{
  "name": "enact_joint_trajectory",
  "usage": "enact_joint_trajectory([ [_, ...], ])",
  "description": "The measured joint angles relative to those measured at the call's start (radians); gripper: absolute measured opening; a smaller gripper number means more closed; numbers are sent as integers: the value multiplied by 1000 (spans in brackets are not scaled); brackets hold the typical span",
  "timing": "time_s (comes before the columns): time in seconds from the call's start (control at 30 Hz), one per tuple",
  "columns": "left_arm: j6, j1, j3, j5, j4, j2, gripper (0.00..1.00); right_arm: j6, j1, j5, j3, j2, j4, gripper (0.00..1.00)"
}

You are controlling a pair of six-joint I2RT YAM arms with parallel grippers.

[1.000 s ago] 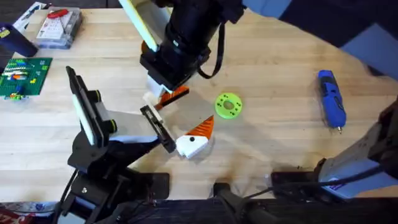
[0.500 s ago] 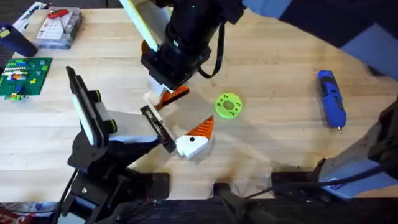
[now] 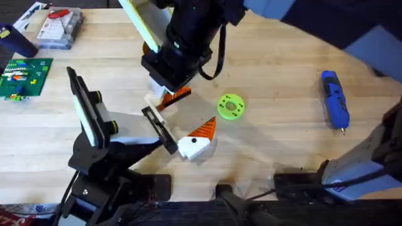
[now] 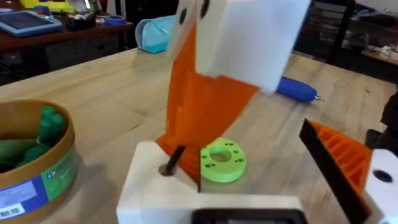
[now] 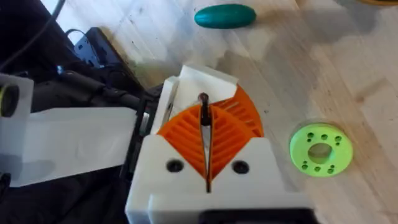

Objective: Pick up the gripper from the table and insert it into the empty holder that is missing its gripper. Then pick up a screw, insert it into the mounting hole, and use the screwdriver to tighten it. Finally, clean up the table by picking up the vegetable and placing it into the bucket.

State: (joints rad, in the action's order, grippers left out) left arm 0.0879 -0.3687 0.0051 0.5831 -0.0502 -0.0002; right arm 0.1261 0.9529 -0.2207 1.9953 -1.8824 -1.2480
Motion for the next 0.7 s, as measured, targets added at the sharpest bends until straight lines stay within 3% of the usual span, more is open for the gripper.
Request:
enact_joint_trajectory([
  [0.7, 0, 0, 0, 0, 0, 0, 993, 0, 1, 8, 0, 0, 43, 9],
])
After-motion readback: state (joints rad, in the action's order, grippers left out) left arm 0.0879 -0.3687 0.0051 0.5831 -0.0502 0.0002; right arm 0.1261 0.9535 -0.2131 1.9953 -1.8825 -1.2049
